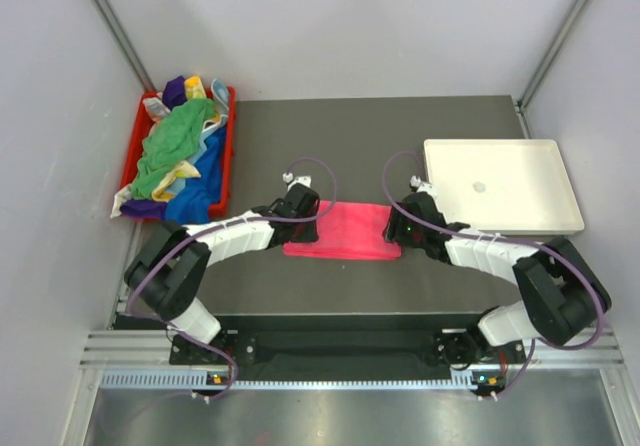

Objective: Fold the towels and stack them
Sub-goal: Neatly place the folded towel into the bin, then grab crumpled towel

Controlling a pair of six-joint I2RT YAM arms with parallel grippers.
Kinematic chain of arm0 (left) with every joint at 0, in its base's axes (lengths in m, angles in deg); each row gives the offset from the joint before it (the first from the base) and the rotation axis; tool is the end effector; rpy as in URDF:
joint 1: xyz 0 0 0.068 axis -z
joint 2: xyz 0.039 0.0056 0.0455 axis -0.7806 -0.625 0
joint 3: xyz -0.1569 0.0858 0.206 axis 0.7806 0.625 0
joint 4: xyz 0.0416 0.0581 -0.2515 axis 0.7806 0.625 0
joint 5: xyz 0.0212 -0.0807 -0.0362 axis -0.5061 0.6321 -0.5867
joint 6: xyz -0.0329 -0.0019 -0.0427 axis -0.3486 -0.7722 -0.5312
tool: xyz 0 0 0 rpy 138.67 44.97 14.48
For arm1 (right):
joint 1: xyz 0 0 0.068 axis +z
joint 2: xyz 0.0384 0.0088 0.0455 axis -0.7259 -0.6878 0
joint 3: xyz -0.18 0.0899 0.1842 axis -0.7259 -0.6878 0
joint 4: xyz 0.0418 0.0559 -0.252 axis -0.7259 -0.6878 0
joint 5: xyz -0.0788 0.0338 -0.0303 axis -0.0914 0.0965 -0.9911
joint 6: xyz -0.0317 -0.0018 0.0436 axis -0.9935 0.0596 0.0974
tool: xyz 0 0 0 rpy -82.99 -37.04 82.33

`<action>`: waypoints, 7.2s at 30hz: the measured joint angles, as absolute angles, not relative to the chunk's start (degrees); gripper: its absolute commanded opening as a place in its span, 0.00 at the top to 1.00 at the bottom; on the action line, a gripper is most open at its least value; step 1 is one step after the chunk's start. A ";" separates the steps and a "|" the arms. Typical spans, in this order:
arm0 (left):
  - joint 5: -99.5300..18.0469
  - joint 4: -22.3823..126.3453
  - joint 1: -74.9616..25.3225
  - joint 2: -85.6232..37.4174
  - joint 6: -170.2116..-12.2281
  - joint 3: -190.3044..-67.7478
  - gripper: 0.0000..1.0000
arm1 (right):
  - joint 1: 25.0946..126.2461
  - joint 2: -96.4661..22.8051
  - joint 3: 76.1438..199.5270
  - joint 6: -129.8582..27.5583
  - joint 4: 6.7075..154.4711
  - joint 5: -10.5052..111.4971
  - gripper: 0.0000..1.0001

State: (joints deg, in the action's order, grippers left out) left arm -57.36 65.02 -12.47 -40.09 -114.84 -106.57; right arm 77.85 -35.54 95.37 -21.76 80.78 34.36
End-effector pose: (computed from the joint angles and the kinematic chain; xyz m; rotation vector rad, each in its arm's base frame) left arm 0.2491 -0.1939 0.1724 0.0180 2.5125 -0.3654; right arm 0.2246 0.1303 0.1565 0.1736 2.4077 0.3787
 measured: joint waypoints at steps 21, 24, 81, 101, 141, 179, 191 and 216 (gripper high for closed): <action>-57.67 67.54 -12.10 -28.03 -116.06 -102.42 0.68 | 86.33 -41.51 104.42 -23.49 70.51 23.22 1.00; -58.08 70.95 -12.05 -23.66 -114.01 -106.18 0.68 | 87.36 -41.53 109.03 -26.44 62.92 17.58 1.00; -60.47 92.24 -11.44 0.65 -101.99 -103.49 0.55 | 47.69 -58.31 131.02 -74.96 74.62 -11.47 1.00; -60.66 92.24 -10.41 0.67 -101.99 -103.42 0.54 | 42.77 -65.96 136.77 -71.22 70.99 -14.01 0.80; -84.60 93.42 -33.80 -20.38 -107.85 -128.56 0.39 | 70.40 -29.55 111.37 -39.72 67.84 21.23 0.02; -94.85 74.82 -57.38 -67.98 -114.88 -147.57 0.62 | 71.95 -25.59 106.43 -37.74 74.05 40.44 0.06; -93.14 69.83 -57.65 -64.46 -114.95 -143.57 1.00 | 72.37 -26.93 106.45 -37.76 74.66 40.64 0.07; -84.92 56.50 -56.53 -46.32 -114.19 -127.31 0.84 | 73.18 -30.27 106.47 -37.80 75.23 40.53 0.08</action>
State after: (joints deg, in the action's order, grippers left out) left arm -84.92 56.50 -56.53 -46.32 -114.19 -127.31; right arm 73.18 -30.27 106.47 -37.80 75.23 40.53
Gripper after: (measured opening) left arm 0.163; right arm 0.926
